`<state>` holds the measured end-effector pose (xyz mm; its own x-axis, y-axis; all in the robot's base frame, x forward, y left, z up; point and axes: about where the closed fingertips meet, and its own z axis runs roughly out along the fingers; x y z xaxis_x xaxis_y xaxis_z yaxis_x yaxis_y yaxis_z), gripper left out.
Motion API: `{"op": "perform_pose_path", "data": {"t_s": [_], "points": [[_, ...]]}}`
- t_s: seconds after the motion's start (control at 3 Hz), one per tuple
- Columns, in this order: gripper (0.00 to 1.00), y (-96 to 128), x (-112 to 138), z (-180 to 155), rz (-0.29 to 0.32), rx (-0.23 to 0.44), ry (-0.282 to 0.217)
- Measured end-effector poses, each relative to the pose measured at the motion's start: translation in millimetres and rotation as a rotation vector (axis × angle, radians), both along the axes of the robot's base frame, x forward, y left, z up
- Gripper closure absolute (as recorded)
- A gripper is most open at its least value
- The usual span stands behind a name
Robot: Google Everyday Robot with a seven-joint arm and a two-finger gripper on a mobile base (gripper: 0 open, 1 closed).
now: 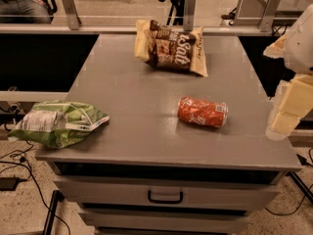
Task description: Move brown chip bag near green jalapeno chip bag
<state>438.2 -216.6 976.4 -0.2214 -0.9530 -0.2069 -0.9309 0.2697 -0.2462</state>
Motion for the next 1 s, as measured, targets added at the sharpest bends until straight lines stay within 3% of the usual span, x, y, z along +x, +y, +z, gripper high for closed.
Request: {"op": "perform_pose_path", "data": {"t_s": [0.33,0.67,1.0], "points": [[0.0,0.0,0.0,0.0,0.0,0.0,0.0],[0.0,1.3,25.6,8.3,0.018,-0.033,-0.052],[0.0,6.3,73.5,25.4,0.051,-0.098,-0.115]]}}
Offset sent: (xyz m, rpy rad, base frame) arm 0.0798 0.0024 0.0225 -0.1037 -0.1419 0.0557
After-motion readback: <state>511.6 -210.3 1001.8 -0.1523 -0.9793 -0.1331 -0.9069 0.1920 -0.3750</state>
